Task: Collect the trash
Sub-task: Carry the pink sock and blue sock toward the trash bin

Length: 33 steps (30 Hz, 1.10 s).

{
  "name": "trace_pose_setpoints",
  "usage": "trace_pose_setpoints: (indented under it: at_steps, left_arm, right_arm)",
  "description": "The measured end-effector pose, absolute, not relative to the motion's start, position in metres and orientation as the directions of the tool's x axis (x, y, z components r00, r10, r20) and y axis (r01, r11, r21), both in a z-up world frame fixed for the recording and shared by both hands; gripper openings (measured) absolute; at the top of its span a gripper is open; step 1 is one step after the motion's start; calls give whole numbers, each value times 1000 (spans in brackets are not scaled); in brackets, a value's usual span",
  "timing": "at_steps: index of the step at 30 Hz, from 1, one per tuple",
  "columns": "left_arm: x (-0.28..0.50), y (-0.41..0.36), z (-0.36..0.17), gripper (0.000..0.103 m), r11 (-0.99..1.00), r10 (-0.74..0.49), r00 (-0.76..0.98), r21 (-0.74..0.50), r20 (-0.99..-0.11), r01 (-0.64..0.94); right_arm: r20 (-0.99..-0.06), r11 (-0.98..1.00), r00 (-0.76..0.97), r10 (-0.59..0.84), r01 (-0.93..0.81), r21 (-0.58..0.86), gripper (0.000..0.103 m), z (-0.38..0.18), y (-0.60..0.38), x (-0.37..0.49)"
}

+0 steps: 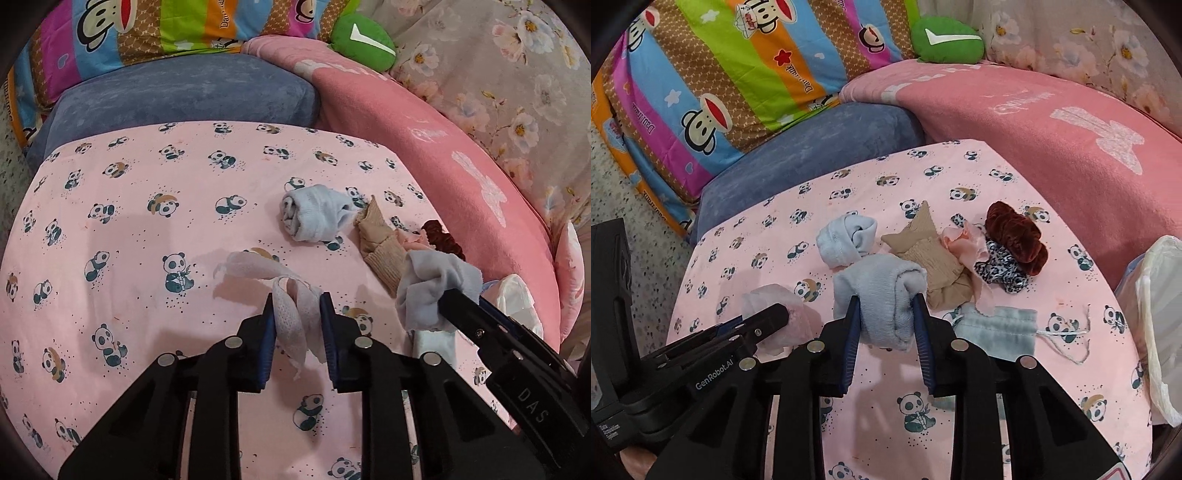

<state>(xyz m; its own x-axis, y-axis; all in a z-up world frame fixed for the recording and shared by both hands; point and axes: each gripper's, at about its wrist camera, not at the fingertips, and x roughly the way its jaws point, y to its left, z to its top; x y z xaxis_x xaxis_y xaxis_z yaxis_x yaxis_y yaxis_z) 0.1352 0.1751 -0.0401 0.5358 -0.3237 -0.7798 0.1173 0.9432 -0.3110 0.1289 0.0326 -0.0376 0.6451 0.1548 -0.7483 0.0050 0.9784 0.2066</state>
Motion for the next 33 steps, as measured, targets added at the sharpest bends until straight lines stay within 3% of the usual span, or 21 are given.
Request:
trace_pose_setpoints:
  at_steps: [20, 33]
  left_arm:
    - [101, 84, 17, 22, 917, -390, 596, -236, -702, 323]
    - [80, 9, 29, 22, 874, -439, 575, -179, -690, 451]
  right_arm:
    - [-644, 954, 761, 79, 130, 270, 29, 26, -59, 69]
    - [-627, 914, 779, 2, 253, 318, 29, 27, -141, 31]
